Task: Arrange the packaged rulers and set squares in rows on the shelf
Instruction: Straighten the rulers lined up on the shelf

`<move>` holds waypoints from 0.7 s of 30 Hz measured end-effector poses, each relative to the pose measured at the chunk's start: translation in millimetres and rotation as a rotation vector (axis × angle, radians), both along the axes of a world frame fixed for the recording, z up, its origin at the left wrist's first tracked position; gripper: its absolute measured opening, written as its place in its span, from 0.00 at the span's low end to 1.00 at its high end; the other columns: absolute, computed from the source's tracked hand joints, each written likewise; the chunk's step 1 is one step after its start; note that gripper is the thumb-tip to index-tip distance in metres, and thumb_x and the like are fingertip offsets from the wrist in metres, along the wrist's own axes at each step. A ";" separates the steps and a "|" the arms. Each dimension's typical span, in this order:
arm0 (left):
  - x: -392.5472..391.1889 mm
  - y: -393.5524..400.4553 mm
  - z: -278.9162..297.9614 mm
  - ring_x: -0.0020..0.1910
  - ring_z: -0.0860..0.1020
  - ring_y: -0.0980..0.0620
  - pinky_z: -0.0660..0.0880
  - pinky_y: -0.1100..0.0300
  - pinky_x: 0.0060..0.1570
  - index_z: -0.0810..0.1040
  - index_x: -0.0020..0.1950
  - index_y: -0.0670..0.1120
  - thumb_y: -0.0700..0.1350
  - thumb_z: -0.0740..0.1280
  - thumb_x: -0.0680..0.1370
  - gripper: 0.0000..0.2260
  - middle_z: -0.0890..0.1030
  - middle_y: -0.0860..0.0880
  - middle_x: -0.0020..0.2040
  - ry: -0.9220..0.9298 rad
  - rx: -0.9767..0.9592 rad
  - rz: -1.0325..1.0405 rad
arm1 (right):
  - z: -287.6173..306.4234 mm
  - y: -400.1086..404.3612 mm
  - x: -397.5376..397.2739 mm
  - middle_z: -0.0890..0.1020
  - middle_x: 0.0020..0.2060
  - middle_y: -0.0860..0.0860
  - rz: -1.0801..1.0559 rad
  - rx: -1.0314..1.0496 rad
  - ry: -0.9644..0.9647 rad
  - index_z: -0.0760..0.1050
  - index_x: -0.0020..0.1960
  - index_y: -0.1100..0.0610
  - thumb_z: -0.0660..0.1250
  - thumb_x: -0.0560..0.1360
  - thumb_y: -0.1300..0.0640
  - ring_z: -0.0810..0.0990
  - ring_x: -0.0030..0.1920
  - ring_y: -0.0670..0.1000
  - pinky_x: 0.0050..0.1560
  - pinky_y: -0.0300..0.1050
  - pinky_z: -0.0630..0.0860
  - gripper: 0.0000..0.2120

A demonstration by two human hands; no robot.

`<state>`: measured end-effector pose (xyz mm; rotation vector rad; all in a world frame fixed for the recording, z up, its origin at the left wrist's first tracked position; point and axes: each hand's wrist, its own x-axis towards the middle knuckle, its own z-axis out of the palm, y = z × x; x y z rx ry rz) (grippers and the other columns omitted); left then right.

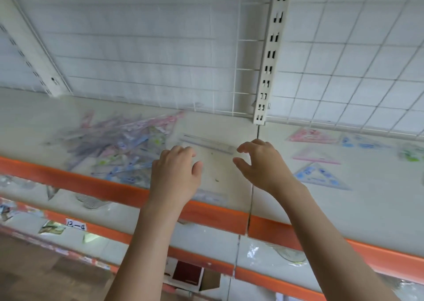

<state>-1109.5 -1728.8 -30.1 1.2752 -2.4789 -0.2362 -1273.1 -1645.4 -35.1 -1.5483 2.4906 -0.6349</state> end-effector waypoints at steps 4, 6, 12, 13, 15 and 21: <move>28.3 -22.4 -4.5 0.57 0.74 0.43 0.72 0.49 0.55 0.77 0.59 0.44 0.48 0.63 0.78 0.13 0.79 0.46 0.56 0.105 0.036 -0.024 | -4.3 -32.2 3.1 0.74 0.62 0.55 -0.030 0.124 -0.018 0.67 0.69 0.56 0.64 0.75 0.44 0.69 0.64 0.58 0.64 0.52 0.68 0.26; 38.2 -27.6 -7.1 0.56 0.75 0.44 0.72 0.50 0.55 0.78 0.57 0.43 0.47 0.64 0.78 0.12 0.79 0.46 0.55 0.170 0.048 -0.043 | -5.3 -47.7 -1.9 0.73 0.62 0.57 -0.082 0.142 -0.039 0.67 0.69 0.55 0.66 0.74 0.42 0.68 0.64 0.59 0.65 0.52 0.67 0.28; 54.2 -32.3 -15.2 0.58 0.73 0.46 0.71 0.53 0.56 0.77 0.59 0.44 0.47 0.63 0.78 0.12 0.78 0.48 0.56 0.210 0.093 -0.036 | -9.1 -81.0 -9.2 0.70 0.62 0.58 -0.188 0.217 -0.102 0.73 0.63 0.52 0.69 0.70 0.39 0.63 0.66 0.60 0.65 0.50 0.63 0.27; 54.1 -33.1 -16.3 0.58 0.73 0.47 0.71 0.54 0.56 0.77 0.59 0.44 0.48 0.63 0.79 0.12 0.77 0.48 0.57 0.207 0.099 -0.032 | -10.2 -83.6 -10.1 0.70 0.62 0.58 -0.193 0.219 -0.124 0.74 0.63 0.52 0.69 0.70 0.39 0.63 0.66 0.60 0.65 0.50 0.64 0.26; 52.3 -33.6 -18.6 0.58 0.73 0.47 0.71 0.55 0.55 0.77 0.59 0.44 0.48 0.63 0.79 0.12 0.78 0.48 0.57 0.212 0.098 -0.032 | -12.9 -86.6 -12.8 0.71 0.61 0.57 -0.183 0.230 -0.153 0.76 0.61 0.52 0.69 0.70 0.40 0.64 0.66 0.59 0.65 0.50 0.63 0.25; 46.1 -32.7 -19.2 0.58 0.74 0.49 0.69 0.57 0.55 0.77 0.59 0.45 0.47 0.62 0.79 0.12 0.77 0.49 0.57 0.219 0.101 -0.039 | -16.3 -82.5 -12.2 0.80 0.51 0.53 -0.137 0.096 -0.278 0.74 0.44 0.52 0.71 0.71 0.49 0.75 0.54 0.54 0.55 0.46 0.72 0.09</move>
